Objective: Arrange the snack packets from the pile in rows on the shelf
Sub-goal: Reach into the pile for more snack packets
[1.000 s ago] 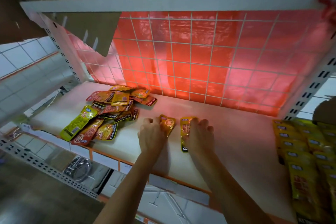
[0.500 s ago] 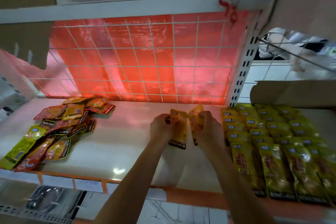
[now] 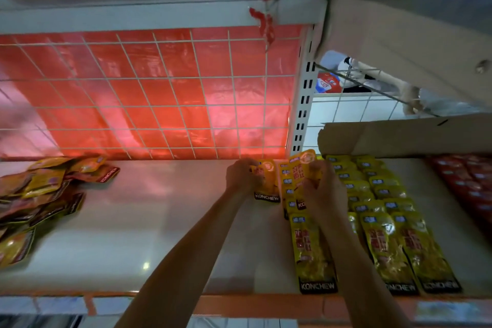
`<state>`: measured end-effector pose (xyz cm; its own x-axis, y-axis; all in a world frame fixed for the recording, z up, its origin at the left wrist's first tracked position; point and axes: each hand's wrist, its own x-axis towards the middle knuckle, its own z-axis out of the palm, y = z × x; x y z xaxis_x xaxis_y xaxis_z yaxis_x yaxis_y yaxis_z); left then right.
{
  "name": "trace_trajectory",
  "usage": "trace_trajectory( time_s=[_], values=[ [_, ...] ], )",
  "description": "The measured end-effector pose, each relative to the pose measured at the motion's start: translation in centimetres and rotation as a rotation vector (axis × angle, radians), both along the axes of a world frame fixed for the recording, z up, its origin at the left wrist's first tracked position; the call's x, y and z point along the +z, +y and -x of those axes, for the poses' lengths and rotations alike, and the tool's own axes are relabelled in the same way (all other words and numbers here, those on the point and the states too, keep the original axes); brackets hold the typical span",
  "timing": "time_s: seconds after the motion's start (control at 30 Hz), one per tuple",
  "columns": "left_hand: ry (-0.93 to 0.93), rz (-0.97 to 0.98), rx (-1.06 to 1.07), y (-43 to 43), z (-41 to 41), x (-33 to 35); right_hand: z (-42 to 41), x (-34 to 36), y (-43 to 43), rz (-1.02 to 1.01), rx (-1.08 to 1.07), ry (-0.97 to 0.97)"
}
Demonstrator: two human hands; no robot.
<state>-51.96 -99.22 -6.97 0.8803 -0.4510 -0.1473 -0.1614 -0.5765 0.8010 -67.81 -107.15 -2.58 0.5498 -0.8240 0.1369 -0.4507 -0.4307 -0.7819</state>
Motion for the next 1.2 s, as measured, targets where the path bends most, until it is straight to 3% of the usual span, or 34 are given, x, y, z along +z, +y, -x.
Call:
trace_trajectory(
  time_s=[0.33,0.47,0.5,0.63,0.73,0.87,1.2],
  values=[
    [-0.316,-0.188,-0.056,-1.4,-0.4,-0.8,-0.3,-0.1,-0.7,-0.005,0.093,0.012],
    [-0.433,-0.029,-0.044,-1.0,0.0,-0.4,-1.0,0.3,-0.5,-0.093,0.098,-0.01],
    [-0.408,0.022,-0.057,-0.9,0.2,-0.2,-1.4,0.3,-0.3,-0.122,0.101,-0.026],
    [0.097,0.33,-0.042,-0.3,1.4,1.1,-3.3,-0.2,0.4,-0.171,0.156,-0.026],
    [0.215,0.405,-0.009,0.9,0.6,0.7,-4.2,-0.7,0.9,-0.054,0.144,0.043],
    [0.142,0.302,0.002,2.0,-0.5,0.1,-4.5,-1.1,1.0,0.056,0.072,0.068],
    [-0.079,0.029,-0.058,1.2,0.0,-0.5,-4.5,-1.6,0.9,0.084,0.022,0.122]
  ],
)
